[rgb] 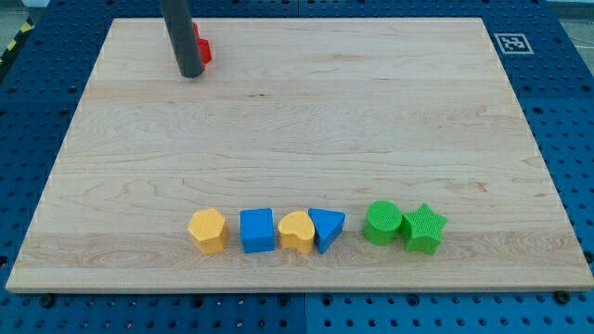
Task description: Move arm from the red star
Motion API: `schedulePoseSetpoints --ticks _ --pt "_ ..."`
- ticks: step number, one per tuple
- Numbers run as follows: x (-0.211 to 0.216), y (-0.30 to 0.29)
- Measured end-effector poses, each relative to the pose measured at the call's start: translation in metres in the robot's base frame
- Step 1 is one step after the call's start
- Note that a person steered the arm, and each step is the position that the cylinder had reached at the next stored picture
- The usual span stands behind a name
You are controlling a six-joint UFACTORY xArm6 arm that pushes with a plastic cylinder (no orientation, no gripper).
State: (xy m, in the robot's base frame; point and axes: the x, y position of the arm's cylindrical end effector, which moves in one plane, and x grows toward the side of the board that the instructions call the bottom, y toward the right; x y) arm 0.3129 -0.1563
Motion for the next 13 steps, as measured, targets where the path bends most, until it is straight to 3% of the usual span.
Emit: schedulePoseSetpoints --ticks 2,3,5,6,7,8,10,11,13 --pt "0.004 0.007" --pt "0.052 0.057" --pt "0.073 0.057" --pt "0.123 0.054" --pt "0.157 0.023" --pt "0.166 0.014" --pt "0.184 -0.07" --pt "0.224 -0.077" --pt "0.306 -0.008"
